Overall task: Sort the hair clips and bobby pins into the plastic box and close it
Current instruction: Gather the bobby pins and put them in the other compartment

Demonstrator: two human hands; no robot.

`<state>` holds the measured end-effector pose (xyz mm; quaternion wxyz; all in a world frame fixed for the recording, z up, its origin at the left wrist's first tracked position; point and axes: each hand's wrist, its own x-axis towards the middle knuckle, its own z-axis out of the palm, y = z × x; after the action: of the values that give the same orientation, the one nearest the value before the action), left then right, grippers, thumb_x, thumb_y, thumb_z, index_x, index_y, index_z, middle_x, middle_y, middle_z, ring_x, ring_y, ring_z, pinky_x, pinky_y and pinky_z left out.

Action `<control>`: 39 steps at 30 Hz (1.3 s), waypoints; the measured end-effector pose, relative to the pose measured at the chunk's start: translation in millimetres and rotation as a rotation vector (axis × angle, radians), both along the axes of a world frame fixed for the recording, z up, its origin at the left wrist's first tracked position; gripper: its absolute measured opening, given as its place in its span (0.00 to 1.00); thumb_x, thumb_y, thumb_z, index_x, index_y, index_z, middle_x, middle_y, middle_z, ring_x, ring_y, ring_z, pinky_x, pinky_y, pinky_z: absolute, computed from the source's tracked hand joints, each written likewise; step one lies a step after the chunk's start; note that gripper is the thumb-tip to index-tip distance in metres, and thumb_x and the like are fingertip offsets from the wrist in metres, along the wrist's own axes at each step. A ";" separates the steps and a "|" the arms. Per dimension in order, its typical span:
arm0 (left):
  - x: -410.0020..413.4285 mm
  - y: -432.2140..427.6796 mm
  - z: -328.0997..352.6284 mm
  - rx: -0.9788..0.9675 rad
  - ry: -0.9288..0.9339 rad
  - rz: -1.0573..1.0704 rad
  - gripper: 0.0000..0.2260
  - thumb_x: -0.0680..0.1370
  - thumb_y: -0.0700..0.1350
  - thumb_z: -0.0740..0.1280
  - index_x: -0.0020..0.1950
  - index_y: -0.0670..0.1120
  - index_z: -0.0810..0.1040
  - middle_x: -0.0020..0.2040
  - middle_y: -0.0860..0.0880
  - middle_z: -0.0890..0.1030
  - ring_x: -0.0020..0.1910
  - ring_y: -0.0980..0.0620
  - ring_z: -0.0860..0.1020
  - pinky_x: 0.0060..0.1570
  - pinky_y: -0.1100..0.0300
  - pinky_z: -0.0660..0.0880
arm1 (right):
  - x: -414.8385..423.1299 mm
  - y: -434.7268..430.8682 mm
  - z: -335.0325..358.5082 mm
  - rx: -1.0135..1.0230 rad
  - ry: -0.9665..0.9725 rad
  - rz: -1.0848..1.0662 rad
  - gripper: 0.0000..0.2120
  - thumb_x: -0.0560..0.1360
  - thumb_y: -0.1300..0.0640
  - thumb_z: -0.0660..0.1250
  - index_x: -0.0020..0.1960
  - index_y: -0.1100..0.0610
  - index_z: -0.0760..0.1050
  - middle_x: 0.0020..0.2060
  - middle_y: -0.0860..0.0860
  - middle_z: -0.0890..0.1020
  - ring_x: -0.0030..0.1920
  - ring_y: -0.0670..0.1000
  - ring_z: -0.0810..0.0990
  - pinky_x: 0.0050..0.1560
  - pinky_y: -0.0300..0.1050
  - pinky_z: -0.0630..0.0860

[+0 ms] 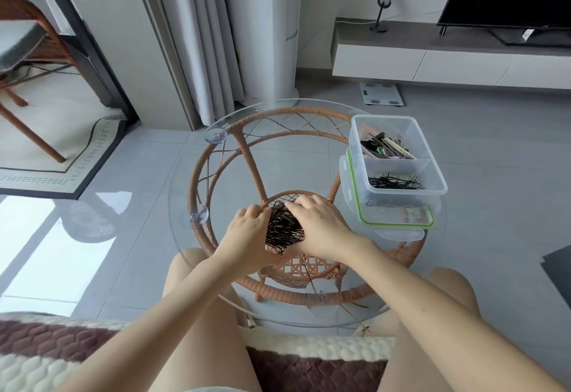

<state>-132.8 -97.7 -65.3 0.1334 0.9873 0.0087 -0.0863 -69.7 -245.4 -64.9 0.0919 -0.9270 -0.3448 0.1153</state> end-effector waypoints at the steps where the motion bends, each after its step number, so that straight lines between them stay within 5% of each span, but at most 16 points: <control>1: 3.7 1.5 2.0 -0.010 0.008 -0.002 0.37 0.66 0.59 0.72 0.69 0.46 0.65 0.62 0.47 0.70 0.61 0.47 0.69 0.62 0.56 0.67 | 2.6 2.6 1.3 0.018 0.004 0.017 0.32 0.66 0.42 0.71 0.64 0.57 0.68 0.58 0.53 0.72 0.59 0.55 0.69 0.58 0.50 0.69; 5: 16.7 8.5 10.8 -0.037 0.052 -0.008 0.23 0.69 0.50 0.71 0.62 0.45 0.74 0.55 0.45 0.75 0.53 0.47 0.75 0.52 0.58 0.72 | 8.6 8.2 8.2 0.040 0.022 0.072 0.10 0.71 0.56 0.68 0.50 0.60 0.77 0.44 0.53 0.73 0.48 0.55 0.74 0.37 0.43 0.66; 9: 25.2 13.0 16.8 -0.024 0.067 -0.035 0.17 0.70 0.47 0.71 0.58 0.44 0.78 0.51 0.45 0.79 0.50 0.47 0.77 0.48 0.56 0.74 | 10.9 8.1 8.5 0.018 0.009 0.091 0.10 0.74 0.58 0.66 0.52 0.62 0.78 0.47 0.56 0.78 0.48 0.56 0.76 0.46 0.48 0.74; 13: 28.8 16.2 18.4 -0.021 0.078 -0.050 0.15 0.71 0.46 0.70 0.56 0.44 0.79 0.51 0.45 0.81 0.49 0.47 0.78 0.46 0.56 0.75 | 10.1 6.7 5.4 -0.001 -0.052 0.154 0.04 0.75 0.65 0.64 0.45 0.63 0.77 0.44 0.56 0.78 0.46 0.56 0.76 0.43 0.46 0.71; 20: 26.9 25.9 19.5 -0.144 0.083 -0.024 0.17 0.69 0.46 0.73 0.56 0.44 0.79 0.51 0.46 0.81 0.47 0.49 0.78 0.49 0.58 0.77 | 10.2 1.0 32.7 0.022 0.056 0.104 0.21 0.77 0.59 0.62 0.28 0.56 0.59 0.32 0.50 0.67 0.38 0.52 0.69 0.43 0.46 0.68; 24: 25.9 26.1 22.2 -0.174 0.093 -0.028 0.18 0.69 0.48 0.73 0.56 0.43 0.79 0.51 0.47 0.81 0.46 0.51 0.78 0.49 0.61 0.77 | 12.7 -5.2 44.8 0.113 0.091 0.024 0.17 0.77 0.58 0.62 0.31 0.62 0.66 0.30 0.49 0.66 0.35 0.52 0.67 0.37 0.46 0.64; 30: 27.9 21.5 20.9 -0.145 0.094 -0.017 0.18 0.70 0.49 0.72 0.57 0.43 0.78 0.53 0.46 0.80 0.47 0.50 0.77 0.44 0.65 0.72 | 21.5 -16.7 69.0 0.250 0.051 0.026 0.12 0.75 0.56 0.65 0.41 0.65 0.78 0.34 0.52 0.77 0.40 0.54 0.75 0.45 0.48 0.71; 39: 38.1 19.4 20.5 -0.057 0.102 -0.074 0.14 0.72 0.49 0.71 0.54 0.45 0.80 0.48 0.48 0.79 0.44 0.52 0.75 0.47 0.60 0.75 | 54.9 -63.0 113.6 0.359 -0.096 -0.081 0.10 0.72 0.56 0.68 0.42 0.64 0.80 0.36 0.57 0.81 0.38 0.56 0.76 0.42 0.50 0.72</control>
<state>-94.6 -78.3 -44.8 0.1575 0.9770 -0.0236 -0.1415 -14.7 -308.4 48.7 0.2437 -0.9134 -0.3261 0.0038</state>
